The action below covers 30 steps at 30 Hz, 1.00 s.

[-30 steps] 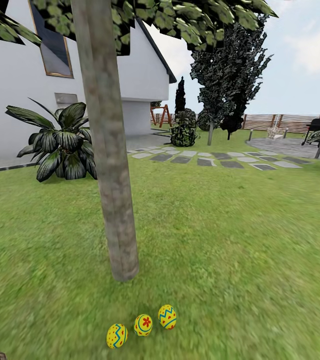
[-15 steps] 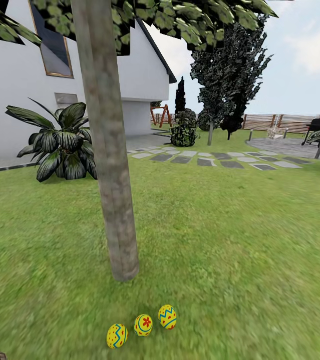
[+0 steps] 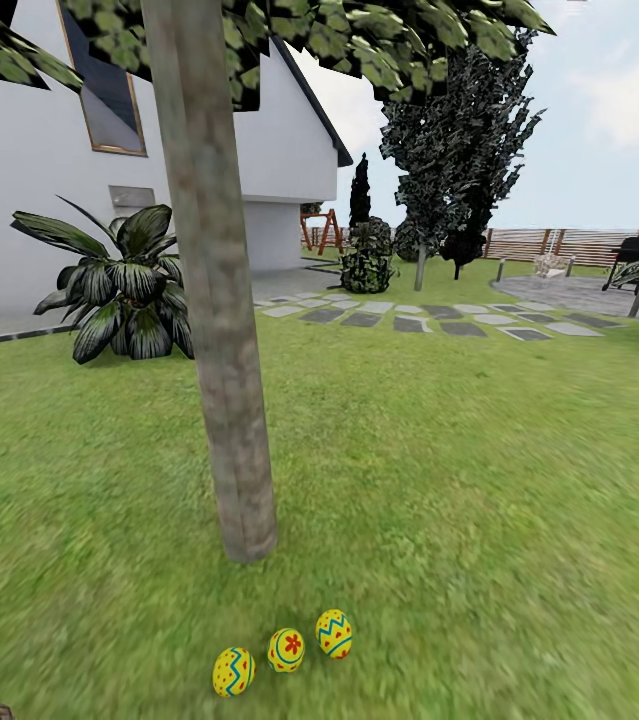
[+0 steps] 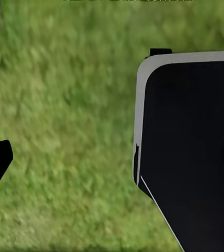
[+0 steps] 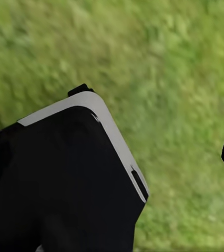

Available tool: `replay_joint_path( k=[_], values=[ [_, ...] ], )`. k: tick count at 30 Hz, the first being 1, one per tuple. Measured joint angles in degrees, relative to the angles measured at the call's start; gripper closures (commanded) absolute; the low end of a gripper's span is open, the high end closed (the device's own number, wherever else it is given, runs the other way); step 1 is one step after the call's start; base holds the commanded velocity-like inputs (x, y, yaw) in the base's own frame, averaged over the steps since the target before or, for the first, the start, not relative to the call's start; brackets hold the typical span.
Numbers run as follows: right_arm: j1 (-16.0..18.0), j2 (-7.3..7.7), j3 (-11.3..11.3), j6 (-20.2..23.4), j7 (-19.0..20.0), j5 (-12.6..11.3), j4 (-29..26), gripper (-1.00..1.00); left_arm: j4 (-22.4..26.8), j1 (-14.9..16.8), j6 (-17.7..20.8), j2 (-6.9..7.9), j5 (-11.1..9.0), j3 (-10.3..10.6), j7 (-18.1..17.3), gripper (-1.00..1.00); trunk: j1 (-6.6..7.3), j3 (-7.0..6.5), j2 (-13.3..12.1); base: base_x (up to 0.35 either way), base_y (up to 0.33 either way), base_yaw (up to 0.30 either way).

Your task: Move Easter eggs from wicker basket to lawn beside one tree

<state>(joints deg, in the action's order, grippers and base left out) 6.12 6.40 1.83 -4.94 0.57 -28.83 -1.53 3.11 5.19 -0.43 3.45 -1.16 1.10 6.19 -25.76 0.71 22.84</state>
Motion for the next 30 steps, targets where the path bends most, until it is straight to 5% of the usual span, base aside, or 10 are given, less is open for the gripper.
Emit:
replay_joint_path(
  k=[30],
  values=[
    [0.00,0.01,-0.17,0.01,-0.01,-0.13,0.11,-1.00,0.46,0.14,-0.14,0.06,-0.22,-0.01,0.09,-1.00,0.00,0.00,0.00,0.000,0.000,0.000]
  ],
)
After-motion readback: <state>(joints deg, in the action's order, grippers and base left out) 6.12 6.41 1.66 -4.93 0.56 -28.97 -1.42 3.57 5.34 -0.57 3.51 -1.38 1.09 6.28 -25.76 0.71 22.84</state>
